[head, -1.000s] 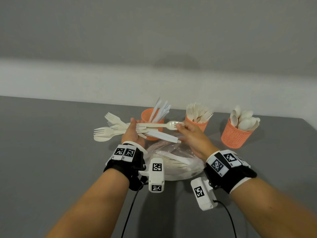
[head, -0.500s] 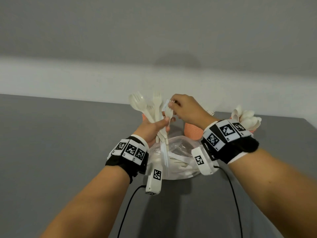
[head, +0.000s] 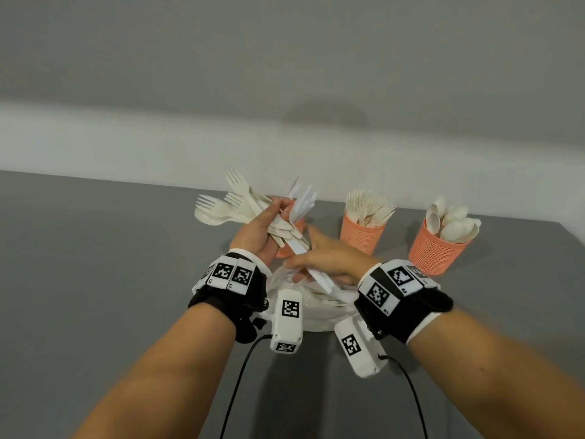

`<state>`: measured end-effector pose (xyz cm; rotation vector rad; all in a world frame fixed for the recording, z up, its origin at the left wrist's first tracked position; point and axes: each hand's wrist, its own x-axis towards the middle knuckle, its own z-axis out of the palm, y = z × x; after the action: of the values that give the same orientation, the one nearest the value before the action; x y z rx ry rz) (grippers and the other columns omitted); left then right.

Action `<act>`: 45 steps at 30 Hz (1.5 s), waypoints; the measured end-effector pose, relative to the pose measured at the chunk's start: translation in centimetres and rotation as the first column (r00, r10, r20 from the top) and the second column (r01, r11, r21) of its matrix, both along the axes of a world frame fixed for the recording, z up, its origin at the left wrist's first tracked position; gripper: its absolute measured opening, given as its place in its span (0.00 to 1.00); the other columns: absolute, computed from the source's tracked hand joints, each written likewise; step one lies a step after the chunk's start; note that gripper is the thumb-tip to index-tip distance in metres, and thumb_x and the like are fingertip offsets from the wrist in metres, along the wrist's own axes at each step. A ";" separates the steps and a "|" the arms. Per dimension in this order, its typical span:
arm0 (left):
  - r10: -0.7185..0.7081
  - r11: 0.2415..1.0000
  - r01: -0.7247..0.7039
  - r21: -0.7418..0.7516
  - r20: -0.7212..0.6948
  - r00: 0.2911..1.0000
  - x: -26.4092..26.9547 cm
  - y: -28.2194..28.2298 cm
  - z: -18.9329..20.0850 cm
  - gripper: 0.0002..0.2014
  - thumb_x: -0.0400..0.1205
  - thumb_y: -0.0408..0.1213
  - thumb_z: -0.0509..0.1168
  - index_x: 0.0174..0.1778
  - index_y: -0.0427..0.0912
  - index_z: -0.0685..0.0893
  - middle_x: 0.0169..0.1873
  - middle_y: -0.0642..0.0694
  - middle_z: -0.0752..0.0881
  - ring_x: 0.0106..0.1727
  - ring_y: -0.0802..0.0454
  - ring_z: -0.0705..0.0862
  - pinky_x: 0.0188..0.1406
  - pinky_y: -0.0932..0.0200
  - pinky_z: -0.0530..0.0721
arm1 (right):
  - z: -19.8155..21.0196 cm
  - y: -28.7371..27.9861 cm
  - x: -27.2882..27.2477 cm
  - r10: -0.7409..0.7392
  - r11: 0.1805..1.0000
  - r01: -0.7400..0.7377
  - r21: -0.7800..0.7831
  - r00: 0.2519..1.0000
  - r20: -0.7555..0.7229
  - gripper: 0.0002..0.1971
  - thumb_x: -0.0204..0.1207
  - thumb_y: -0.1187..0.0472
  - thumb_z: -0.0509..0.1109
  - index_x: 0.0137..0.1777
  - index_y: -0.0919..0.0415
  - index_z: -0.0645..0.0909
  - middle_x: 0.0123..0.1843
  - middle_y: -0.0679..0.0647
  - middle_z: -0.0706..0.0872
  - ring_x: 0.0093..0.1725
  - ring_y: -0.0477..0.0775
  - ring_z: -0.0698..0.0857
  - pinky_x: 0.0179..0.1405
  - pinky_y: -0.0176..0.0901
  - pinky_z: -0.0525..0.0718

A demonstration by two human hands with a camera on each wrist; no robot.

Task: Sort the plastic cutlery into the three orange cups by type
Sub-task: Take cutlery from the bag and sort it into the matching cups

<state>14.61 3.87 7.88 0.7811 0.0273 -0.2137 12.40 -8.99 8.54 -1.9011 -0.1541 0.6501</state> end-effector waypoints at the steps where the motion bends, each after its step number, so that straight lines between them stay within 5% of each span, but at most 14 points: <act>1: 0.013 1.000 -0.013 -0.013 0.007 1.000 -0.3 0.0 0.1 0.14 0.87 0.38 0.52 0.41 0.37 0.78 0.30 0.46 0.90 0.35 0.53 0.90 0.40 0.58 0.89 | -0.1 0.1 0.0 -0.031 1.000 0.031 0.002 0.999 -0.031 0.37 0.75 0.66 0.70 0.78 0.47 0.54 0.58 0.61 0.81 0.32 0.50 0.82 0.29 0.40 0.84; 4: 0.080 0.995 -0.079 -0.061 0.011 0.997 -0.6 0.2 0.5 0.14 0.87 0.37 0.51 0.41 0.36 0.77 0.27 0.45 0.89 0.31 0.52 0.90 0.29 0.58 0.88 | 0.2 -0.2 -0.4 0.036 0.996 -0.034 -0.087 0.999 0.024 0.30 0.80 0.60 0.64 0.77 0.44 0.54 0.37 0.55 0.75 0.25 0.45 0.69 0.18 0.34 0.70; 9: 0.193 0.978 -0.200 -0.067 -0.091 0.977 -0.2 1.9 0.5 0.15 0.87 0.39 0.53 0.37 0.38 0.76 0.32 0.45 0.82 0.24 0.57 0.87 0.26 0.64 0.87 | 0.3 -1.8 -0.8 0.167 0.982 -0.167 -0.083 0.986 -0.017 0.24 0.84 0.48 0.56 0.77 0.37 0.55 0.30 0.50 0.66 0.23 0.43 0.62 0.16 0.30 0.63; 12: 0.341 0.922 -0.374 -0.103 -0.239 0.909 1.3 4.0 -0.7 0.13 0.86 0.35 0.56 0.36 0.37 0.76 0.32 0.48 0.80 0.17 0.63 0.80 0.22 0.70 0.82 | -0.3 -3.3 -0.7 0.217 0.976 -0.219 0.008 0.961 -0.171 0.15 0.85 0.48 0.52 0.67 0.49 0.71 0.27 0.49 0.62 0.19 0.40 0.59 0.14 0.27 0.59; 15: 0.381 0.918 -0.398 0.008 -0.307 0.872 1.9 5.7 -1.7 0.13 0.86 0.36 0.57 0.36 0.38 0.76 0.18 0.51 0.83 0.14 0.64 0.78 0.18 0.73 0.78 | -0.8 -4.2 -0.2 0.232 0.973 -0.227 0.047 0.943 -0.239 0.11 0.85 0.52 0.54 0.51 0.58 0.73 0.26 0.49 0.65 0.17 0.40 0.62 0.13 0.28 0.63; 17: 0.394 0.915 -0.341 0.214 -0.305 0.867 2.2 6.5 -2.8 0.14 0.86 0.40 0.57 0.35 0.41 0.77 0.15 0.53 0.81 0.12 0.65 0.76 0.15 0.74 0.75 | -0.8 -4.3 0.6 0.191 0.975 -0.160 0.156 0.959 -0.209 0.09 0.85 0.57 0.55 0.47 0.60 0.72 0.25 0.49 0.69 0.18 0.42 0.66 0.16 0.31 0.68; 19: 0.405 0.862 -0.269 0.430 -0.264 0.875 2.3 7.0 -3.8 0.14 0.84 0.43 0.59 0.33 0.45 0.79 0.23 0.51 0.78 0.11 0.64 0.76 0.15 0.72 0.75 | -0.3 -3.8 1.7 0.095 0.968 -0.067 0.242 0.990 -0.106 0.07 0.85 0.61 0.55 0.49 0.60 0.73 0.26 0.49 0.72 0.22 0.45 0.70 0.21 0.34 0.74; 23: 0.354 0.834 -0.196 0.516 -0.227 0.907 1.9 7.3 -4.8 0.25 0.81 0.39 0.66 0.14 0.50 0.87 0.34 0.48 0.80 0.13 0.63 0.76 0.30 0.63 0.76 | 1.2 -0.8 4.8 -0.171 0.917 0.114 0.382 0.978 0.119 0.08 0.85 0.64 0.55 0.60 0.60 0.71 0.31 0.52 0.72 0.29 0.48 0.72 0.33 0.38 0.75; 25: 0.288 0.822 -0.131 0.554 -0.207 0.935 1.6 7.1 -4.9 0.26 0.79 0.37 0.68 0.12 0.53 0.86 0.35 0.45 0.81 0.14 0.63 0.75 0.32 0.62 0.74 | 1.4 1.1 6.5 -0.272 0.881 0.157 0.445 0.940 0.206 0.07 0.85 0.65 0.54 0.59 0.59 0.70 0.32 0.53 0.73 0.32 0.48 0.74 0.37 0.39 0.76; 32: 0.166 0.765 0.040 0.643 -0.257 0.952 1.0 7.0 -4.8 0.15 0.78 0.35 0.69 0.24 0.45 0.88 0.35 0.47 0.88 0.23 0.58 0.80 0.30 0.61 0.76 | 0.5 5.8 10.6 -0.429 0.861 0.248 0.443 0.824 0.371 0.05 0.85 0.64 0.54 0.56 0.60 0.70 0.36 0.53 0.79 0.37 0.50 0.81 0.47 0.37 0.80; 37: 0.118 0.791 0.064 0.608 -0.254 0.960 0.6 7.5 -3.6 0.07 0.81 0.35 0.65 0.37 0.39 0.80 0.34 0.46 0.84 0.33 0.52 0.78 0.19 0.64 0.79 | -1.0 6.8 12.4 -0.493 0.853 0.330 0.405 0.766 0.413 0.02 0.81 0.65 0.61 0.52 0.59 0.71 0.43 0.52 0.80 0.50 0.54 0.82 0.58 0.45 0.78; 41: 0.127 0.806 0.017 0.592 -0.202 0.971 0.9 7.8 -3.3 0.05 0.82 0.35 0.64 0.40 0.40 0.78 0.34 0.45 0.83 0.38 0.53 0.79 0.35 0.59 0.76 | -2.7 6.8 13.0 -0.562 0.815 0.400 0.419 0.723 0.403 0.09 0.76 0.69 0.67 0.51 0.60 0.71 0.48 0.57 0.78 0.47 0.53 0.80 0.53 0.41 0.78; 45: 0.128 0.799 0.014 0.602 -0.192 0.973 1.2 7.7 -3.6 0.04 0.82 0.36 0.64 0.43 0.41 0.78 0.35 0.45 0.84 0.38 0.53 0.80 0.36 0.58 0.76 | -2.9 7.0 12.9 -0.568 0.806 0.401 0.436 0.732 0.377 0.02 0.83 0.63 0.59 0.50 0.59 0.72 0.35 0.54 0.77 0.32 0.48 0.77 0.33 0.29 0.77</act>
<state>15.84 11.57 4.28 1.3915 0.3502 -0.2376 25.27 -1.98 5.62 -1.6388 -0.0645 -0.2344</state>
